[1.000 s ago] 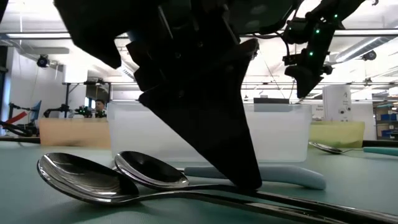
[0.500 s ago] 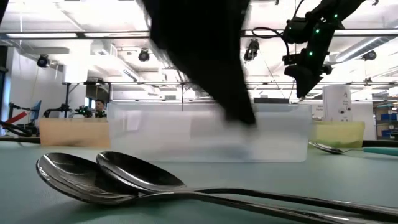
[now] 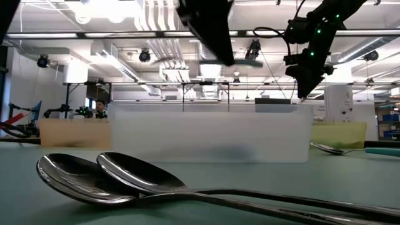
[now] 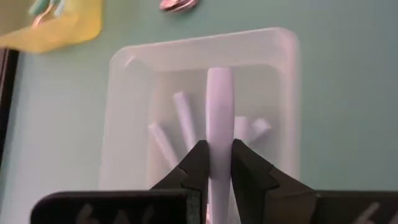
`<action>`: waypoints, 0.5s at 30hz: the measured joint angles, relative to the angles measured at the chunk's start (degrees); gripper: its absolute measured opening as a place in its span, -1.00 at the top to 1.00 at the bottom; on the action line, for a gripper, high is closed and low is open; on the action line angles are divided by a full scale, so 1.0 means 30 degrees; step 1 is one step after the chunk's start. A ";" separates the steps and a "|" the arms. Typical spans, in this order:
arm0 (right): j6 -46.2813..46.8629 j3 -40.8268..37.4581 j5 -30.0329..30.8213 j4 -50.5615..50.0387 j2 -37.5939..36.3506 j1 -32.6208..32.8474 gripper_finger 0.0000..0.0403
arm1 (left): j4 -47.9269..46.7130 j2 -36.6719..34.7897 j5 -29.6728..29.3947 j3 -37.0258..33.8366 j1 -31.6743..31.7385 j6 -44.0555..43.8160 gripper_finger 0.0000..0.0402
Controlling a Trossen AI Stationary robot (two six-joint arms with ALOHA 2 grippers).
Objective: Sort silverware by color (type)
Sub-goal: Put the blue spoon into the white bin, then put the black spoon into the orange bin
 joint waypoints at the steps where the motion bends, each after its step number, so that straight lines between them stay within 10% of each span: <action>1: 0.0000 0.0000 0.0000 0.0003 -0.0001 0.0000 0.39 | 0.0142 0.0000 0.0082 -0.0154 0.0376 0.0030 0.85; 15: 0.0000 0.0000 0.0000 0.0007 -0.0003 0.0000 0.39 | 0.0816 -0.0210 0.2670 -0.0812 0.0652 -0.3131 0.19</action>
